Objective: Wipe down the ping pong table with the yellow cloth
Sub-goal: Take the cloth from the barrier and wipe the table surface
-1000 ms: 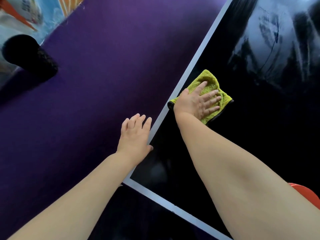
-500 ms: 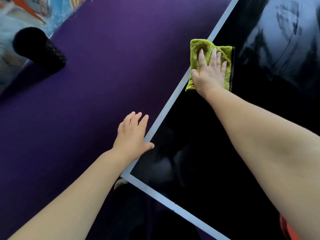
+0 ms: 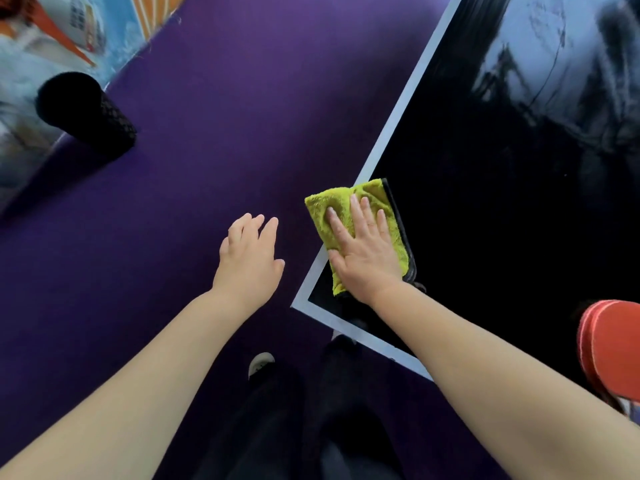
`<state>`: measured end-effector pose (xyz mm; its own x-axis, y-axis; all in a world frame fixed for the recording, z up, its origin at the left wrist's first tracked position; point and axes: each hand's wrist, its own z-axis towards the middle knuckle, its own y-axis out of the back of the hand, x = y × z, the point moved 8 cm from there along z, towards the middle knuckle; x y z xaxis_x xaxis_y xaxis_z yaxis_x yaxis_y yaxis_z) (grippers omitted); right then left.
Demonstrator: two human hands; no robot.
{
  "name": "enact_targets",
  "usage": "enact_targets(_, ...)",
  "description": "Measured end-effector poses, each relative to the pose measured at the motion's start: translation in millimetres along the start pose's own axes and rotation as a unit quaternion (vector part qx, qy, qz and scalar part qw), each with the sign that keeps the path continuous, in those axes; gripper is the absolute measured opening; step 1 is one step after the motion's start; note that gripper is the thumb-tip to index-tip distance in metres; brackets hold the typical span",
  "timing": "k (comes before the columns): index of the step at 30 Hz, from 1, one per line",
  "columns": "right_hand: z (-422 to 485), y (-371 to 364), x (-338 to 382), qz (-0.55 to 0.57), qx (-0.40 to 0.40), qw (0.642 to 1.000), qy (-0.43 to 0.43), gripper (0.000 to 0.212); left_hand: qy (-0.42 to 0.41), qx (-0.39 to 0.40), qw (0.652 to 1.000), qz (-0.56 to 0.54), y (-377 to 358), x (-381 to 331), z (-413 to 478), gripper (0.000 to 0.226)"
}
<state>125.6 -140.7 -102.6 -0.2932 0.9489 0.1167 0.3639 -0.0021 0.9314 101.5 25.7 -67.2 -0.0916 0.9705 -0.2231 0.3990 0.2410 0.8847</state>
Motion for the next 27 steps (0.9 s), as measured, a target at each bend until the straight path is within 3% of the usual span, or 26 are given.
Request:
enact_targets(5,-49.2,-26.3,54.3,0.048,-0.004,0.999,-0.009,0.064,-0.056,0.025,0.996,0.057,0.0,0.2,-31.1,0.069)
enact_targets(10,-82.6,-37.5,48.1,0.084,-0.009,0.994,-0.065,0.063,-0.122,0.024,0.988,0.089,2.9,-25.1,-43.8,0.069)
enact_targets(20,-202.3,-55.1,-94.5,0.168,-0.054,0.937,-0.303,0.061,-0.293,0.054,0.944,0.139,-27.3,-137.5,-63.1,0.068)
enact_targets(27,-237.9,-56.0,-167.5,0.212,-0.061,0.871,-0.439,0.063,-0.326,0.054,0.927,0.175,-39.4,-167.5,-54.2,0.068)
